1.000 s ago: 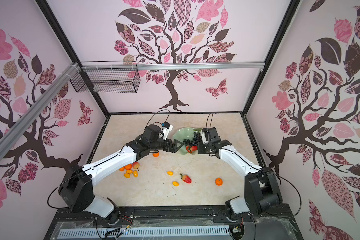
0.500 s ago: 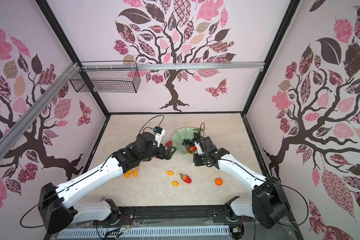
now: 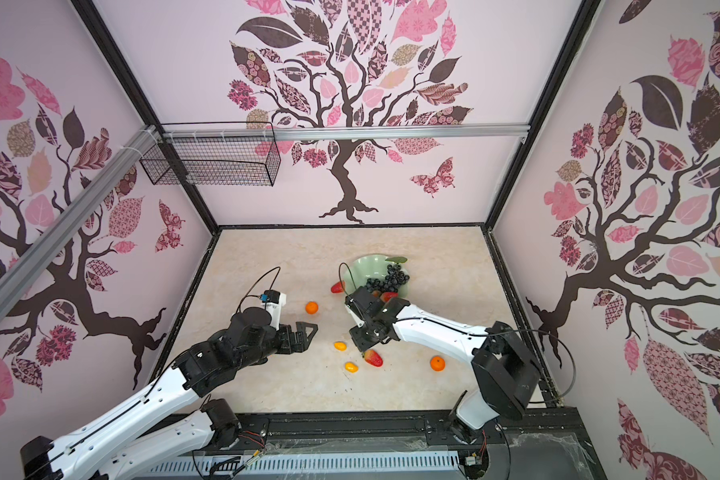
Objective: Place and organize the fake fruits in the fruit bowl
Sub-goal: 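Move the right gripper to the red-and-yellow strawberry while the left gripper draws back, then lower the right gripper and close it on the red-and-yellow strawberry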
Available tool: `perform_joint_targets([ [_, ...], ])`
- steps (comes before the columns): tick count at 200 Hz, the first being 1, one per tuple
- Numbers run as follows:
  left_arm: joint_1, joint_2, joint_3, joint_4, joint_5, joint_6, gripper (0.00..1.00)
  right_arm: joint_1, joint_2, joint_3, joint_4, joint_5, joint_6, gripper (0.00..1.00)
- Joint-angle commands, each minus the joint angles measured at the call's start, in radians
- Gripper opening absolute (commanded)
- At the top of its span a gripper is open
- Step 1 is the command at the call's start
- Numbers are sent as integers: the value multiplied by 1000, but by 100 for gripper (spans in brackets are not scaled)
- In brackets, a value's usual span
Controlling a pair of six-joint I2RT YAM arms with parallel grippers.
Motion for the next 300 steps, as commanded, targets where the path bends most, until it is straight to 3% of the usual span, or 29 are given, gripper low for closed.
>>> perform_joint_targets([
  [1,4,-42,-26,-83,-71,-64,98,42,86,69,-99,89,-31,43],
  [16,36,-71,-33,-112,-72,-77,98,60,131,97,-120,121,-31,43],
  [56,165,-160,-89,-89,61,-97,98,89,203,137,-144,161,-24,42],
  [117,166,-137,-53,-149,29,-73,98,92,260,147,-167,224,1,37],
  [201,166,-121,-42,-177,-2,-86,98,93,299,155,-151,219,12,21],
  [300,166,-82,-33,-169,5,-65,98,93,257,124,-121,196,42,11],
])
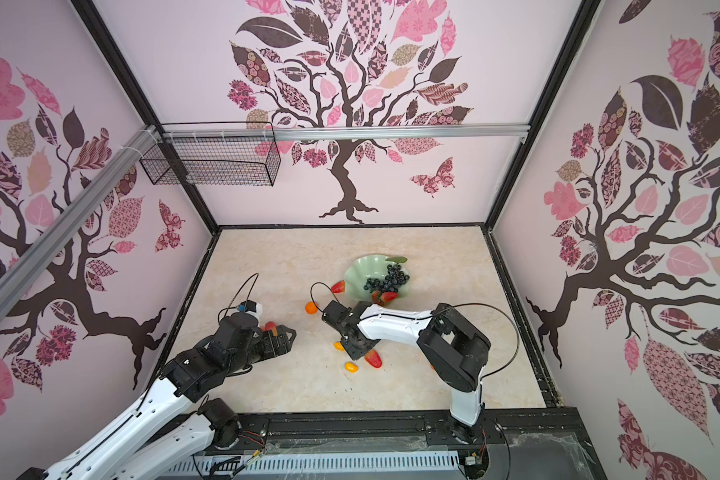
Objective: Place and organize the fake fruits in the fruit bowl
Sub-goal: 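Lower the right gripper and close it on the red-and-yellow strawberry, then lift the strawberry toward the bowl while the left gripper returns to the rim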
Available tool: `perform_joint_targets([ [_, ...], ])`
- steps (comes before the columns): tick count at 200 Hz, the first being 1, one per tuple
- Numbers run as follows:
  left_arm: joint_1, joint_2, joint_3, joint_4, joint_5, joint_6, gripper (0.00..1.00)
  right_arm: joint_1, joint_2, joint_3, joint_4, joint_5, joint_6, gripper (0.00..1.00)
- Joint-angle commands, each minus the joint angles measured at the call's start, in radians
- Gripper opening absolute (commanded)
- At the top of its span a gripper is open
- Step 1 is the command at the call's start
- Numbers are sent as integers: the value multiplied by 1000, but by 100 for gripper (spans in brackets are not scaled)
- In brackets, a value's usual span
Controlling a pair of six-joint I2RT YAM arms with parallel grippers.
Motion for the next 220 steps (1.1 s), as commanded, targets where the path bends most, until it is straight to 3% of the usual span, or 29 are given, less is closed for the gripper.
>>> perform_joint_targets([
  [1,5,5,28,7,-2,19,98,3,-14,-2,-5,-6,20,11],
  [91,4,31,36,44,28,28,98,-9,-194,-95,110,-81,69,1],
  [184,-22,110,73,143,122,82,98,-132,-512,-290,311,-194,131,1],
  [220,-75,192,112,221,148,95,98,-149,-615,-329,370,-113,148,0],
])
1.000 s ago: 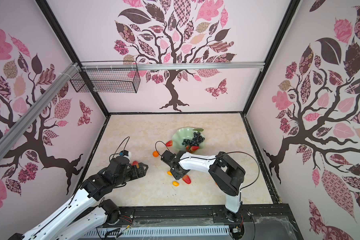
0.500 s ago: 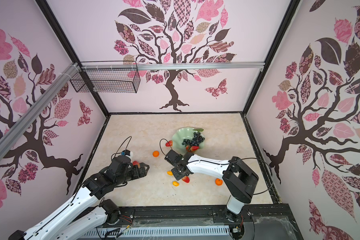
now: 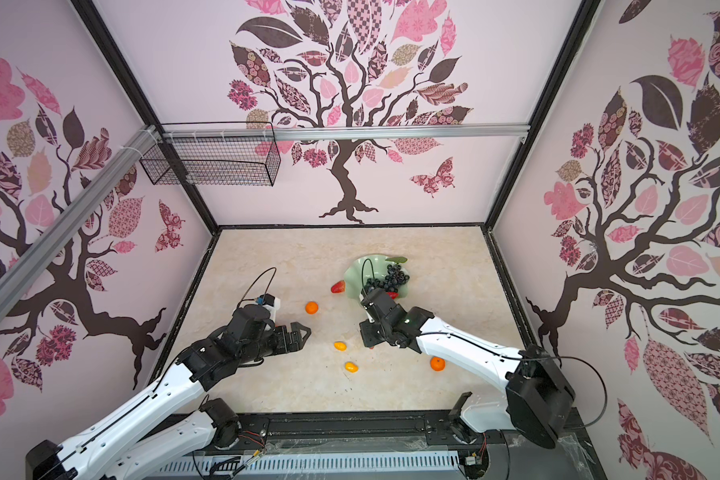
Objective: Place and organize the fake fruits in the fruit bowl
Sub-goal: 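Lift the strawberry toward the bowl while the left gripper returns to the rim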
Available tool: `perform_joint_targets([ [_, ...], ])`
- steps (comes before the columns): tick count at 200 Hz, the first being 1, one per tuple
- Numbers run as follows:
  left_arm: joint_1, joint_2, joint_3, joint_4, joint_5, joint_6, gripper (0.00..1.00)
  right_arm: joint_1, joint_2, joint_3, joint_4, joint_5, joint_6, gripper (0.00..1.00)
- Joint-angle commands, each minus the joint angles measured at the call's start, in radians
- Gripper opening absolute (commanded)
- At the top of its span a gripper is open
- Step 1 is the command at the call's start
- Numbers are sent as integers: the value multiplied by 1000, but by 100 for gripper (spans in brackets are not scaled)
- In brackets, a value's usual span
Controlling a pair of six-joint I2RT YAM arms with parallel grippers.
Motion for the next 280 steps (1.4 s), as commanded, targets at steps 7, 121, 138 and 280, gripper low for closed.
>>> perform_joint_targets([
  [7,-35,66,80,99,39,37,98,-5,-88,-7,50,76,26,0],
  [121,8,357,307,267,111,127,98,-134,-54,120,-84,236,32,0],
  [138,35,405,344,299,138,135,98,-154,-32,147,-90,233,19,0],
  [280,212,551,349,511,227,220,98,-178,309,383,2,-62,-43,0],
])
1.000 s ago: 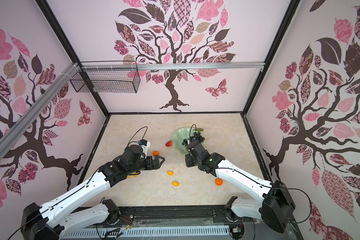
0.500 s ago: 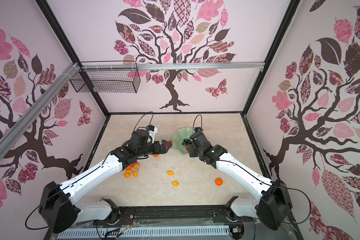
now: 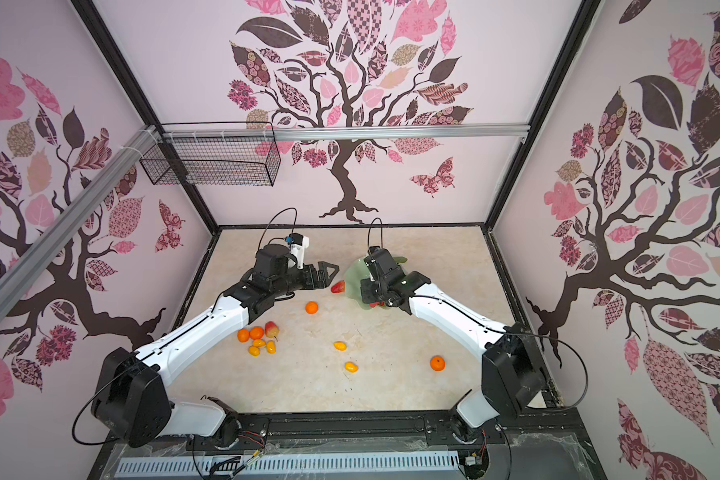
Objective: Place and organize the fake fruits in the fruit bowl
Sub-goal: 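Lift the strawberry toward the bowl while the left gripper returns to the rim, then lower the strawberry into the bowl and open the right gripper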
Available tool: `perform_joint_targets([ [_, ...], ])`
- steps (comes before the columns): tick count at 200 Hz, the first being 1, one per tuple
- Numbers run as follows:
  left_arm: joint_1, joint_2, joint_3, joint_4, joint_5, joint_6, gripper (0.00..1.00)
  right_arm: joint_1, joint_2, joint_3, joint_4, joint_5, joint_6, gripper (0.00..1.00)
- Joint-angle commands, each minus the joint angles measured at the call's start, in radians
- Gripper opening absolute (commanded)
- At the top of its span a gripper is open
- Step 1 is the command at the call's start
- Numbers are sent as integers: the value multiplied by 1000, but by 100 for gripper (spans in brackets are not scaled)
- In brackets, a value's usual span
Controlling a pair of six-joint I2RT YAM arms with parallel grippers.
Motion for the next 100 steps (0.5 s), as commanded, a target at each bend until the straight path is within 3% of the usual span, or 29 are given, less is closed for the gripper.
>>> perform_joint_targets([
  [1,17,5,-25,43,23,4,98,-3,68,49,25,-89,-2,0],
  [54,16,23,-23,40,45,13,98,-4,145,83,30,-135,6,0],
  [100,17,36,-19,40,69,13,98,-6,182,114,-14,-42,13,0],
])
